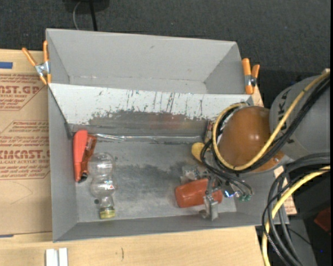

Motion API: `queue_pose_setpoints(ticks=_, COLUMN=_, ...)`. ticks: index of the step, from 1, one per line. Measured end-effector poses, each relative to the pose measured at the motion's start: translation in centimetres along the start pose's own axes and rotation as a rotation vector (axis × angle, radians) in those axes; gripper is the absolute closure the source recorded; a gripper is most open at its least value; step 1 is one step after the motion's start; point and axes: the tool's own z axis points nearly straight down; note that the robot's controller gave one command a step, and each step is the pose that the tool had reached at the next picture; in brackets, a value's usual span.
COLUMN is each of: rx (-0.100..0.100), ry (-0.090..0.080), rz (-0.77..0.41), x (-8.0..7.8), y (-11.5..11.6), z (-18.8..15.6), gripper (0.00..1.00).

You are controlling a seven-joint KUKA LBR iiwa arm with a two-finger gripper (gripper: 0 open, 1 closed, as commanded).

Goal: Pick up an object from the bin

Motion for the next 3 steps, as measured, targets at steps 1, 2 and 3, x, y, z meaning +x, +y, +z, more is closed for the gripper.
queue_pose_setpoints(ticks=1, rx=-0.002, ry=0.003, rz=0.192, x=0.21, y=0.27, z=1.5, gripper=1.0)
queue_pose_setpoints(ticks=2, rx=-0.002, ry=0.003, rz=0.192, x=0.2, y=0.27, z=1.5, gripper=1.0)
queue_pose_setpoints(ticks=3, rx=-0.004, ry=0.008, rz=0.192, x=0.34, y=0.34, z=1.0, gripper=1.0)
